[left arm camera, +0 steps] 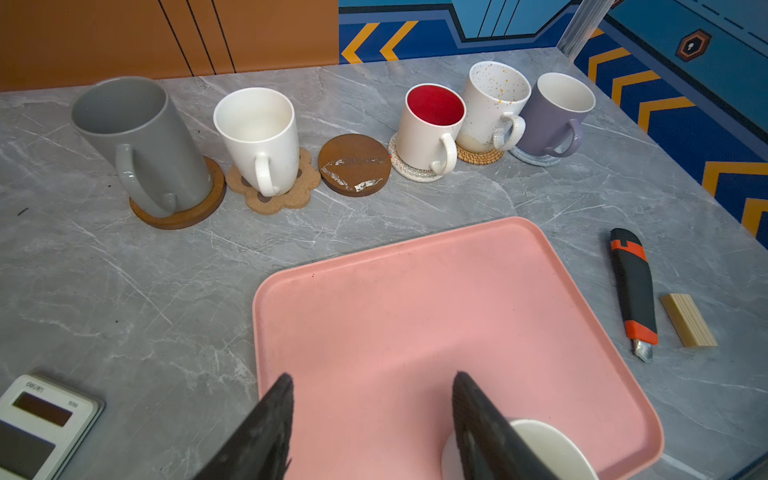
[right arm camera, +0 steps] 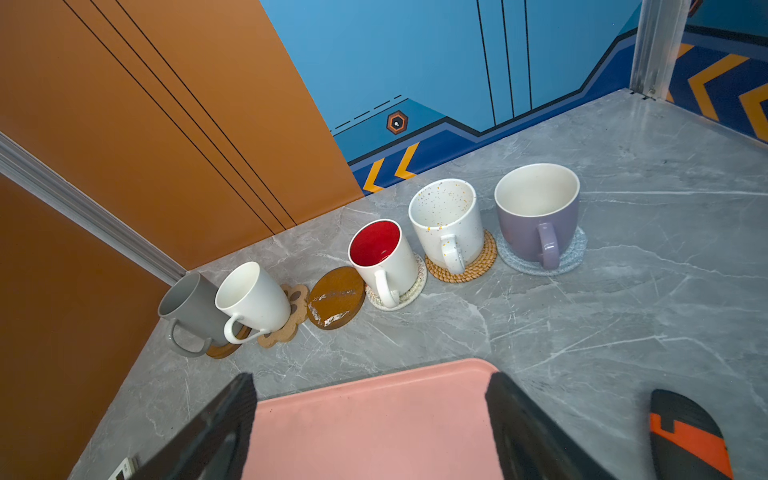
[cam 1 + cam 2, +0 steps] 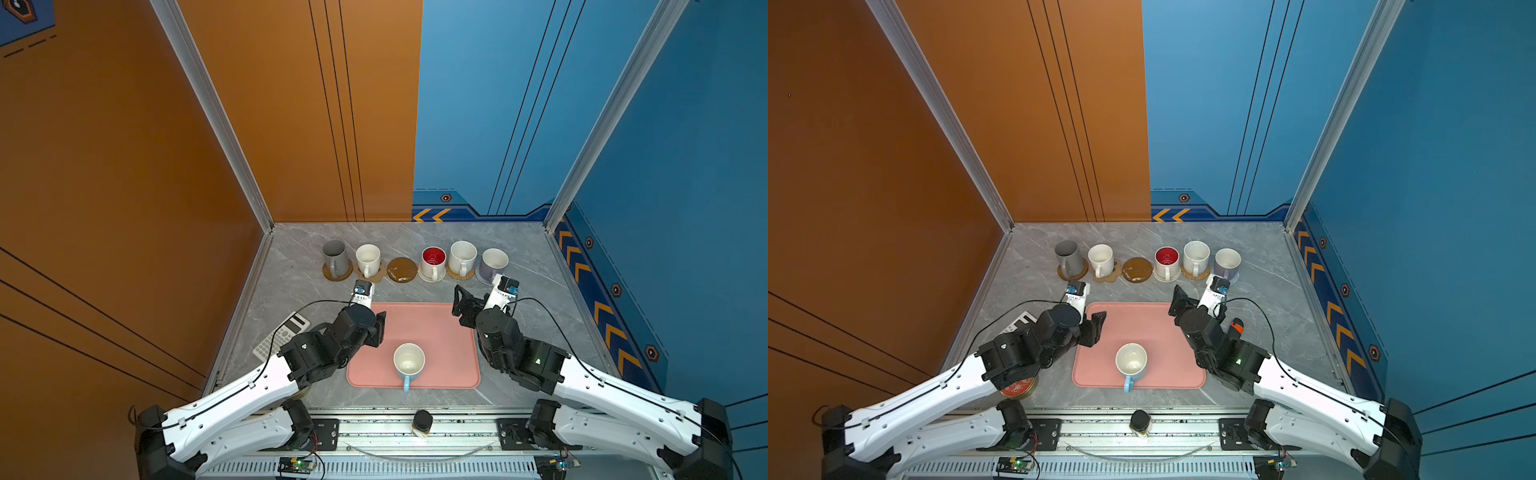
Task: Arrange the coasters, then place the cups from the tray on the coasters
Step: 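Raise and draw back the right gripper while the left gripper moves toward the tray, then move the left gripper over the white mug with the light-blue handle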
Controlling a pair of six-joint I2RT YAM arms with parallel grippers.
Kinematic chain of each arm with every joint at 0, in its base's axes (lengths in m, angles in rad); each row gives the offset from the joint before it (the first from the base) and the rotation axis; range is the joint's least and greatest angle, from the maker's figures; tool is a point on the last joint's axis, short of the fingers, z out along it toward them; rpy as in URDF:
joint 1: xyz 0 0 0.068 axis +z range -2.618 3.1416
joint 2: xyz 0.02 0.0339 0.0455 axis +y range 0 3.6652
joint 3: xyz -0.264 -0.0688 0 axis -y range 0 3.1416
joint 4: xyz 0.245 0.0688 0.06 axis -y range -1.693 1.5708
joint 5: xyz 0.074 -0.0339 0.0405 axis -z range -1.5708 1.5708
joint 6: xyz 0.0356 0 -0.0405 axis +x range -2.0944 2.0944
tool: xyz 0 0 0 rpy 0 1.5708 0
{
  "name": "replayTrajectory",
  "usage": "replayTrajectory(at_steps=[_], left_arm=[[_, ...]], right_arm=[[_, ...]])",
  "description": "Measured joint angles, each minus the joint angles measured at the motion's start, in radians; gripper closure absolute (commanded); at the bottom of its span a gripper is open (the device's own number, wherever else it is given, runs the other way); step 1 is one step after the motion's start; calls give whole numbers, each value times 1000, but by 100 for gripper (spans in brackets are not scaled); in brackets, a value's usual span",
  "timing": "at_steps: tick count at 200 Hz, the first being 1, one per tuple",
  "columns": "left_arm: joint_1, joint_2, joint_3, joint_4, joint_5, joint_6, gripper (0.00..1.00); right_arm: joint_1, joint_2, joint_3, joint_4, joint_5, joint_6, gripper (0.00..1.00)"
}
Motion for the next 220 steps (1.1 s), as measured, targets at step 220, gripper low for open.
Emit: replayTrajectory(at_steps=[220], left_arm=[[-402, -21, 32, -354, -21, -243, 40]], right_arm=[[-66, 0, -32, 3, -4, -5, 14]])
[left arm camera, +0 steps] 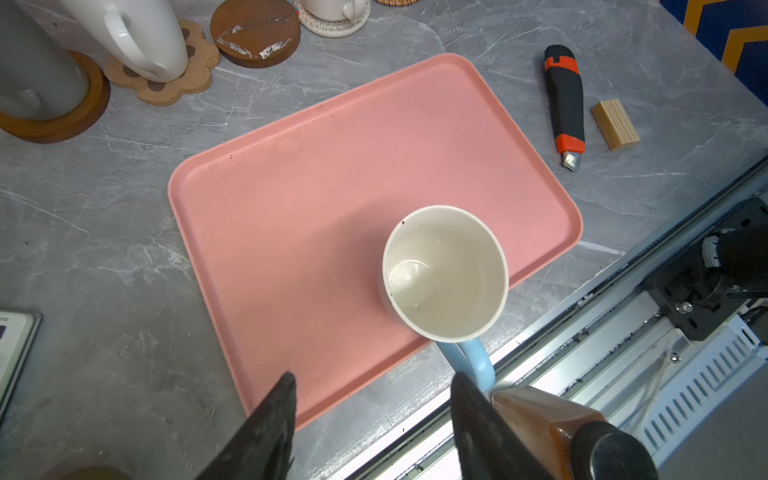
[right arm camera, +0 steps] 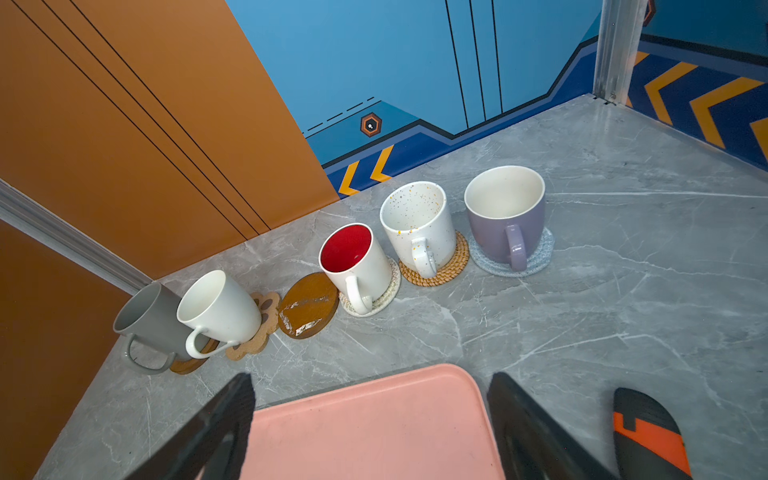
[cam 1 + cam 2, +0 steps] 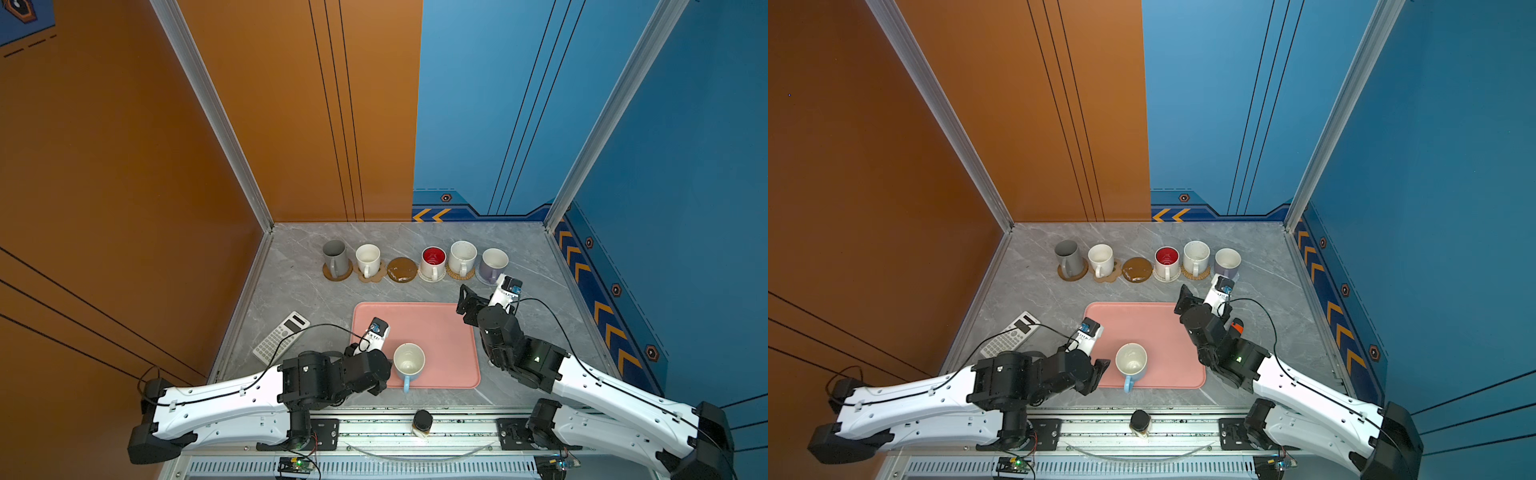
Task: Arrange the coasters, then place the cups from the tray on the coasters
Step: 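Move the left gripper over the white mug with the light-blue handle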
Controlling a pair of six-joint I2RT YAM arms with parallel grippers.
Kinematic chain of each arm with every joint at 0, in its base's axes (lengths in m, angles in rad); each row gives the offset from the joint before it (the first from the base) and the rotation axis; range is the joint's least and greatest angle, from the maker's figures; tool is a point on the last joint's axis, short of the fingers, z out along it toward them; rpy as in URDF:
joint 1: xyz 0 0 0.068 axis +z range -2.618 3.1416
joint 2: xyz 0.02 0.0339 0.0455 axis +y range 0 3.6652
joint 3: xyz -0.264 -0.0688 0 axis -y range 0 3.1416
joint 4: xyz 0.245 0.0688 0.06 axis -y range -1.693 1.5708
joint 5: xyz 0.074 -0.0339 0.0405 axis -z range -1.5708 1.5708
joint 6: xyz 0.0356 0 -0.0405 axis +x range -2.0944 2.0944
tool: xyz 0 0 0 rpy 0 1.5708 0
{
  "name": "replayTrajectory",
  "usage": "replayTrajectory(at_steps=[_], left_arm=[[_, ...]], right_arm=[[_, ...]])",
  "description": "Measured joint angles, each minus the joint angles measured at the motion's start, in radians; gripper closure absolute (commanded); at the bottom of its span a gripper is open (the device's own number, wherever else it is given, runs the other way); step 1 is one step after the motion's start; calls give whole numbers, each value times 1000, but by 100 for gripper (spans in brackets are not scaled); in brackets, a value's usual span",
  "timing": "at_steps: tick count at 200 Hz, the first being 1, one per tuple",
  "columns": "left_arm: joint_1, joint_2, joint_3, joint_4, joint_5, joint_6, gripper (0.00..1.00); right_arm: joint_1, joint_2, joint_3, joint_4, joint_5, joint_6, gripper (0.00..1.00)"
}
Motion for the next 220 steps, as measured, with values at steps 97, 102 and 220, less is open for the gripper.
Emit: replayTrajectory(at_steps=[97, 102, 220], left_arm=[[-79, 111, 1, -9, 41, -119, 39], [-84, 119, 1, -9, 43, -126, 39], [-129, 252, 20, 4, 64, -206, 31]], right_arm=[[-19, 0, -14, 0, -23, 5, 13], [-19, 0, -14, -1, -23, 5, 13], [-27, 0, -25, 0, -31, 25, 14]])
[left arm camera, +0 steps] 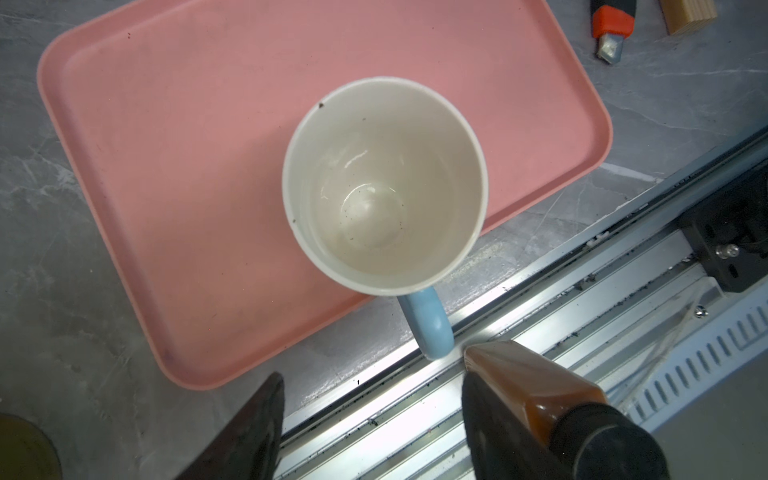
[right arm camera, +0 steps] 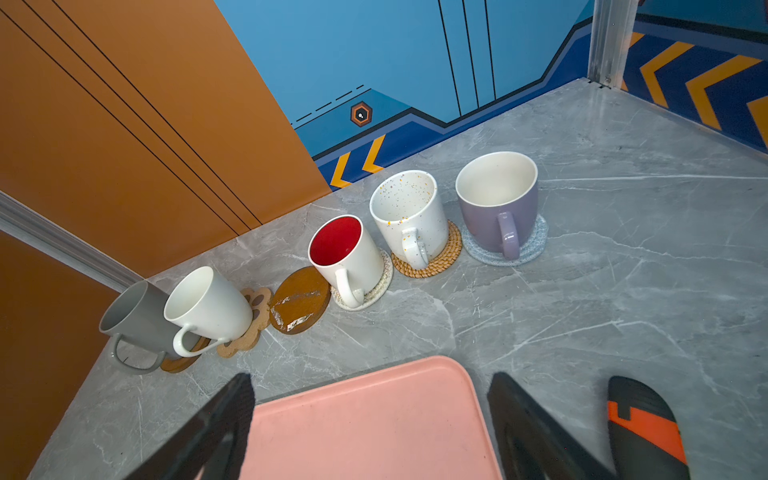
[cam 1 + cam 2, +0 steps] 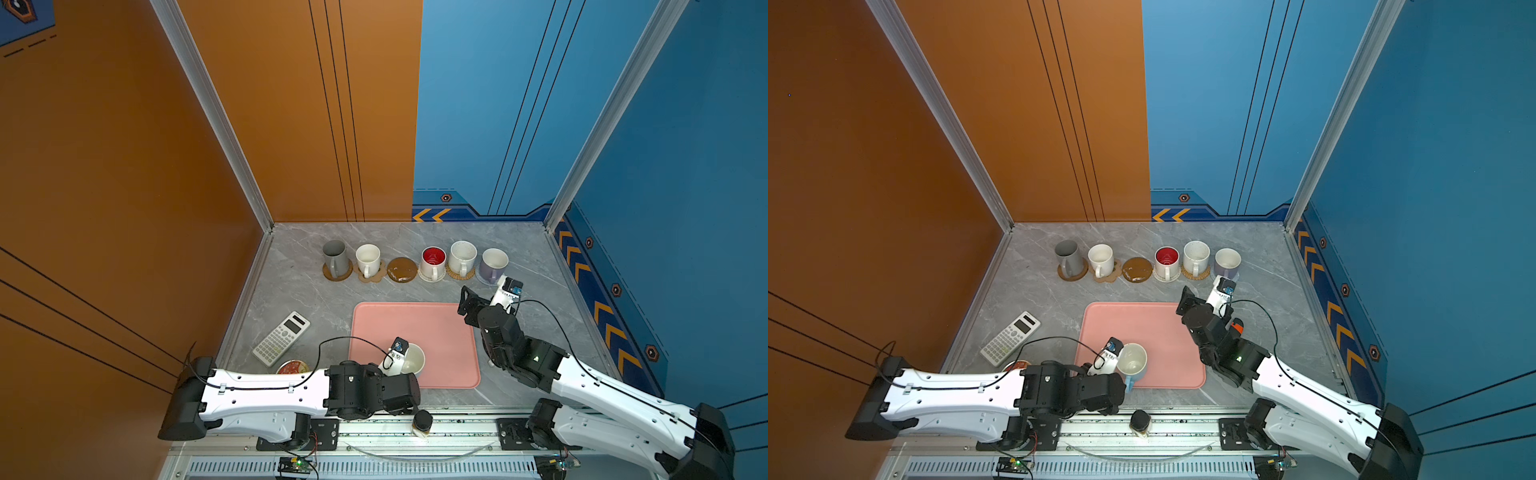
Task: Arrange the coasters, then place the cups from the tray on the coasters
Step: 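Move the left gripper over the white mug with the light-blue handle, then lower the left gripper onto the blue-handled mug rim and close it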
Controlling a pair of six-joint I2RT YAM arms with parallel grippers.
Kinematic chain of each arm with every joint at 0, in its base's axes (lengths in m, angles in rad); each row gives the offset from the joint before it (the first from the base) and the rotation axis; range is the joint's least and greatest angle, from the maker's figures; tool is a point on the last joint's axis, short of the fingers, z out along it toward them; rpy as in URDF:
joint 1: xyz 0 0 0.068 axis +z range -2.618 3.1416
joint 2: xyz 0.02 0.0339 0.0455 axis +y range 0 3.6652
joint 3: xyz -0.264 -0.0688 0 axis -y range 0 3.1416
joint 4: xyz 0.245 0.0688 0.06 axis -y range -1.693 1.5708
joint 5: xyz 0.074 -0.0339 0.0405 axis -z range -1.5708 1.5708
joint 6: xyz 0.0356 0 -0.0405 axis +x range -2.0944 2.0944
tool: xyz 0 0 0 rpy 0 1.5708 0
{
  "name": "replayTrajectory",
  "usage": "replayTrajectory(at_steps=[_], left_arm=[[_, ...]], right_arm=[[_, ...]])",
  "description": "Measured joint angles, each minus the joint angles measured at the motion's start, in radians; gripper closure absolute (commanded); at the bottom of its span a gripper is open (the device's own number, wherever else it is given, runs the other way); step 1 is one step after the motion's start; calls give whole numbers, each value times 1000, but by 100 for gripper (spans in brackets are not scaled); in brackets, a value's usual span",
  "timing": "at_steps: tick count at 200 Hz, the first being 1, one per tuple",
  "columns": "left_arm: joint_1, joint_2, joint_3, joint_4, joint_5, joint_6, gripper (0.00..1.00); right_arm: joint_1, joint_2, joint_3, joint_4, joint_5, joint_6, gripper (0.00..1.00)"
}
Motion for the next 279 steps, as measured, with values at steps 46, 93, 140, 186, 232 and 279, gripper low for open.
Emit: replayTrajectory(at_steps=[46, 93, 140, 186, 232, 279], left_arm=[[0, 44, 8, 42, 5, 0, 28], [0, 93, 23, 55, 12, 0, 29], [0, 152, 24, 86, 16, -1, 35], [16, 206, 25, 97, 23, -16, 43], [41, 217, 25, 98, 23, -26, 51], [60, 217, 24, 105, 27, -33, 58]], right_arm=[[-6, 0, 0, 0, -3, 3, 13], [-6, 0, -4, 0, -7, 3, 13], [-13, 0, -5, 0, -19, 3, 13], [-19, 0, -8, 0, -22, 3, 13], [-25, -6, -22, 0, -22, 7, 13], [-27, -23, -27, 0, -22, 10, 13]])
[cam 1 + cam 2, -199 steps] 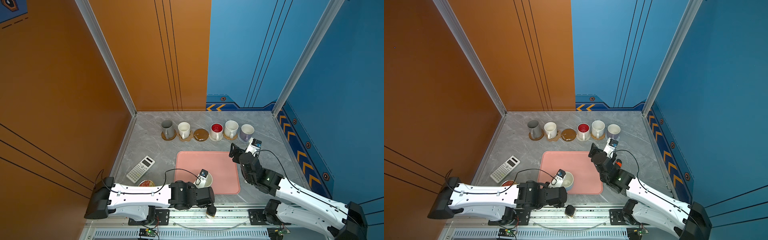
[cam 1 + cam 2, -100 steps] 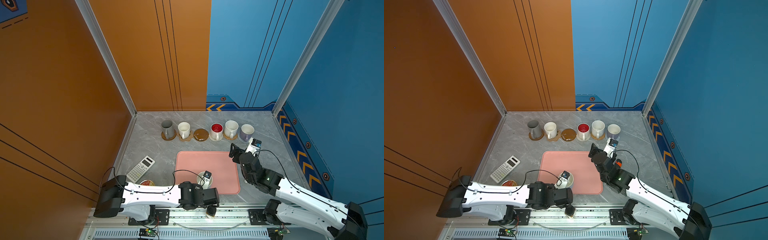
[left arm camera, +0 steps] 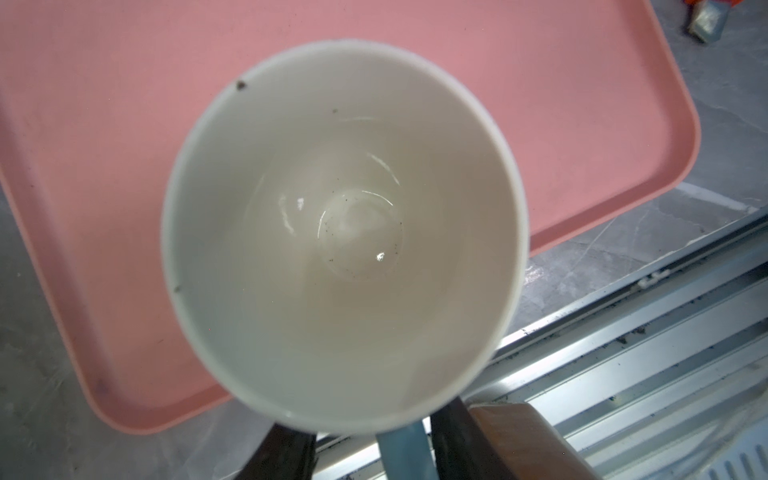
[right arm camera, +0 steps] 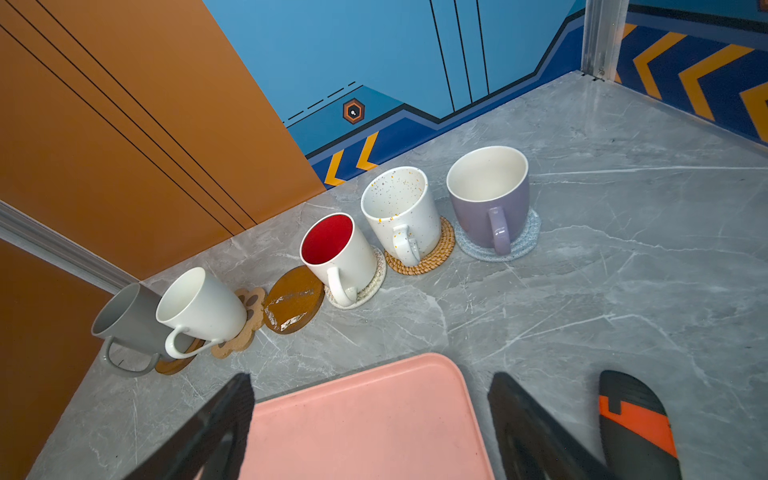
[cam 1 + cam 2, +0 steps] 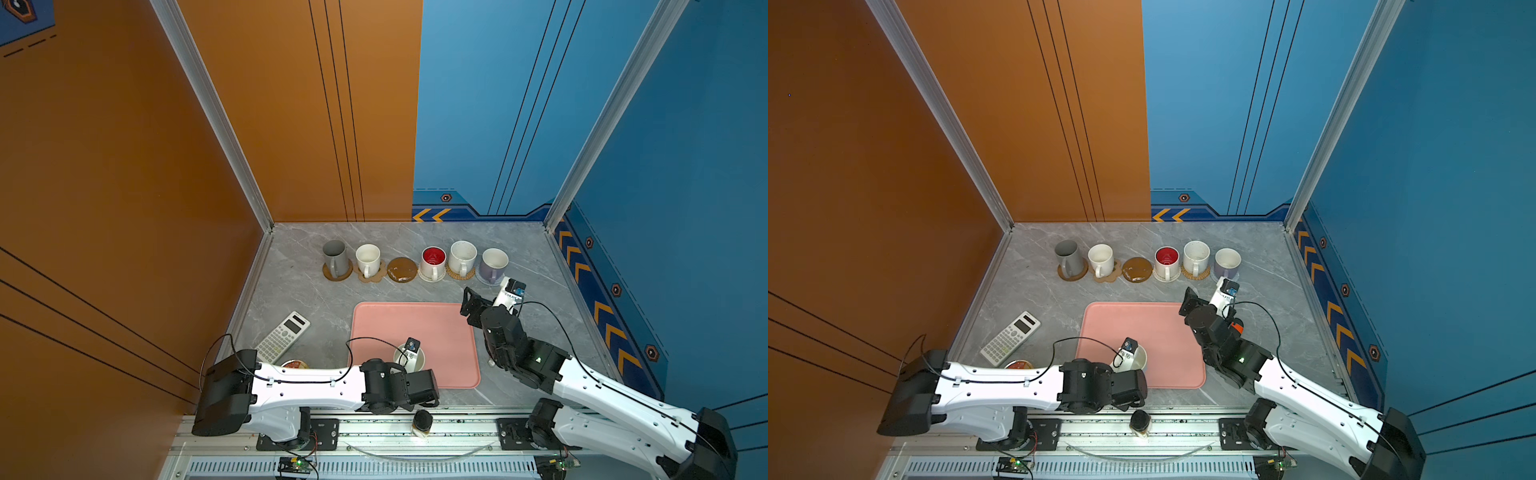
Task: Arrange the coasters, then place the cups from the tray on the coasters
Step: 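Lower the left gripper onto the blue-handled mug rim and close it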
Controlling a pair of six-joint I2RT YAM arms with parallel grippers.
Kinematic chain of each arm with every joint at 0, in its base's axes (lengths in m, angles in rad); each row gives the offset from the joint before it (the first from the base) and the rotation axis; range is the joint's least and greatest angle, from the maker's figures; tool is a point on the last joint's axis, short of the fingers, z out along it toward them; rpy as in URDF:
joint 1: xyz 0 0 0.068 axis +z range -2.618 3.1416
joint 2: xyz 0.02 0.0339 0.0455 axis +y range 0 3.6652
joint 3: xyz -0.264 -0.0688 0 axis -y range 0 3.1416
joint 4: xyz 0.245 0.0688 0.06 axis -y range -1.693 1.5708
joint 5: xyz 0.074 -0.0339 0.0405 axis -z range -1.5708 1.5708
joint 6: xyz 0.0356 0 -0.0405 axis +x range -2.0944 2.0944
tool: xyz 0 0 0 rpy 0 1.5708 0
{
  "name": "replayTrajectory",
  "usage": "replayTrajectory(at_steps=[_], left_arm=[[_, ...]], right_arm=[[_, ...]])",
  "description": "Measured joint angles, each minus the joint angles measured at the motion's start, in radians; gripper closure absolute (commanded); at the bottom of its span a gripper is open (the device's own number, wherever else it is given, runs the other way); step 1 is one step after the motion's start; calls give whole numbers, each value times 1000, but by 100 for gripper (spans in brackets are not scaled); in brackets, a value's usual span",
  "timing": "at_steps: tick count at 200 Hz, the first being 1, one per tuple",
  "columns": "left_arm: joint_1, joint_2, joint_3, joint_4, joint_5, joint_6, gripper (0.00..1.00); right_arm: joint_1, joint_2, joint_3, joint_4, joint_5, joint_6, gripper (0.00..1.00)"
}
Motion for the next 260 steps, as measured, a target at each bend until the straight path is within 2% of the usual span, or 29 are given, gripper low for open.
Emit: replayTrajectory(at_steps=[128, 186, 260], left_arm=[[14, 64, -2, 19, 21, 16, 61], [19, 74, -2, 32, 30, 23, 75], [25, 77, -2, 35, 34, 22, 100]], right_arm=[[-6, 0, -4, 0, -5, 1, 13], [-11, -1, -5, 0, -8, 1, 13], [-12, -11, -10, 0, -8, 15, 13]])
